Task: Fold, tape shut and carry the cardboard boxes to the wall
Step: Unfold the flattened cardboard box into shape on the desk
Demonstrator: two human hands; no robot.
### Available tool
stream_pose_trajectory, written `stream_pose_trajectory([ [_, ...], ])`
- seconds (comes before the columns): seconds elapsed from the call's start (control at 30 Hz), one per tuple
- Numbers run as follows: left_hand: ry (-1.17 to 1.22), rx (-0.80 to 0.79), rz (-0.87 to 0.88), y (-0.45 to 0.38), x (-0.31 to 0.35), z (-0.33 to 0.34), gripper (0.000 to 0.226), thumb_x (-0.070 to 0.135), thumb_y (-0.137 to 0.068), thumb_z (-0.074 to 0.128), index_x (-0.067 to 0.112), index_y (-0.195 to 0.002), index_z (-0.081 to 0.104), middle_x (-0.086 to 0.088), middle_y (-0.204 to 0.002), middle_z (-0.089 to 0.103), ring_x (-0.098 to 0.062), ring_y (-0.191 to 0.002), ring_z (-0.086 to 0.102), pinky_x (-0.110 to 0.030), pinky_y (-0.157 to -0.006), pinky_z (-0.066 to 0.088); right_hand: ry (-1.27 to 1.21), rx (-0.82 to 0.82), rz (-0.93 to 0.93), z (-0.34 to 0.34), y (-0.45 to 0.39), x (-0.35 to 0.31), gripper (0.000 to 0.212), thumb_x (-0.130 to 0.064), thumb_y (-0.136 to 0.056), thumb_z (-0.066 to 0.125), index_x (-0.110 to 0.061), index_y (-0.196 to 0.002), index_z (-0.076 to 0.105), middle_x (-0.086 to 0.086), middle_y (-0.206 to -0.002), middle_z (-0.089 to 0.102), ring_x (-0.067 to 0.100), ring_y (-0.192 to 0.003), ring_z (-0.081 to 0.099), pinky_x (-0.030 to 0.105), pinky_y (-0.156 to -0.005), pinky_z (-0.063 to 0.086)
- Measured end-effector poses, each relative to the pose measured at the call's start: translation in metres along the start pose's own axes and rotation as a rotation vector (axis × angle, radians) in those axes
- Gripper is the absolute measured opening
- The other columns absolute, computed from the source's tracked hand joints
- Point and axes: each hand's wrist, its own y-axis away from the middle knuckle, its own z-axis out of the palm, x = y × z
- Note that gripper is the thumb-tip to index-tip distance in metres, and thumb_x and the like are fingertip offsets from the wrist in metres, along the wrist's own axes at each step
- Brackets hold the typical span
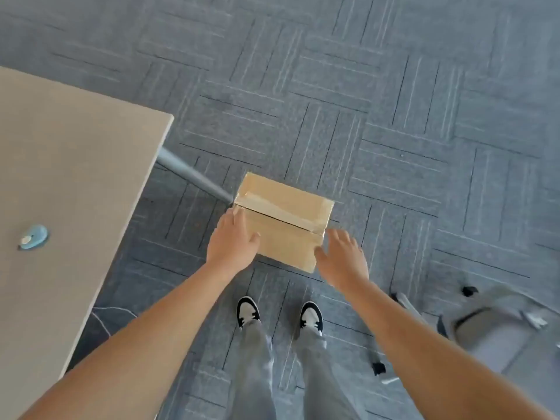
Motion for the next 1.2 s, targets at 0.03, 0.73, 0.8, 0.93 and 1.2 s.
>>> stream_pose_trajectory([
  [0.03, -0.014, -0.004, -0.002, -0.012, -0.007, 0.009, 0.074, 0.04, -0.104, 0.052, 0.015, -0.163, 0.016, -0.012, -0.172, 0.011, -0.028, -0.158, 0.011, -0.051, -0.119, 0.032, -0.03, 0.008, 0.023, 0.013, -0.01, 0.0, 0.052, -0.04, -0.104, 0.047, -0.024, -0.153, 0.038, 0.007, -0.154, 0.044, 0.029, -0.14, 0.045, 0.047, -0.113, 0.043],
  [0.73, 0.078, 0.028, -0.021, -0.164, -0.091, 0.121, 0.092, 0.036, -0.091, 0.077, 0.032, -0.162, 0.019, -0.013, -0.156, 0.032, -0.035, -0.138, 0.045, -0.05, -0.103, 0.05, -0.362, 0.162, 0.272, 0.164, -0.118, 0.017, 0.075, -0.048, -0.094, 0.067, -0.053, -0.152, 0.02, 0.01, -0.137, 0.043, 0.03, -0.08, 0.065, 0.044, -0.068, 0.06],
  [0.8, 0.082, 0.025, -0.035, -0.152, -0.085, 0.112, 0.093, 0.036, -0.091, 0.077, 0.03, -0.163, 0.019, -0.015, -0.155, 0.033, -0.036, -0.139, 0.043, -0.049, -0.105, 0.048, -0.368, 0.154, 0.261, 0.151, -0.108, 0.015, 0.076, -0.05, -0.092, 0.068, -0.054, -0.152, 0.021, 0.01, -0.137, 0.045, 0.029, -0.081, 0.065, 0.044, -0.07, 0.06],
  [0.93, 0.131, 0.026, -0.087, -0.096, -0.06, 0.074, 0.093, 0.039, -0.091, 0.076, 0.029, -0.164, 0.02, -0.013, -0.15, 0.037, -0.033, -0.133, 0.047, -0.043, -0.097, 0.05, -0.355, 0.146, 0.234, 0.095, -0.068, 0.004, 0.076, -0.053, -0.089, 0.07, -0.056, -0.149, 0.024, 0.009, -0.136, 0.046, 0.028, -0.085, 0.065, 0.043, -0.071, 0.061],
  [1.2, 0.382, 0.178, -0.242, 0.064, -0.002, -0.051, 0.097, 0.047, -0.083, 0.078, 0.034, -0.162, 0.023, -0.006, -0.149, 0.04, -0.027, -0.133, 0.049, -0.042, -0.098, 0.05, -0.304, 0.165, 0.092, -0.064, 0.041, -0.053, 0.079, -0.058, -0.084, 0.064, -0.055, -0.15, 0.023, 0.008, -0.145, 0.041, 0.033, -0.111, 0.06, 0.039, -0.079, 0.053],
])
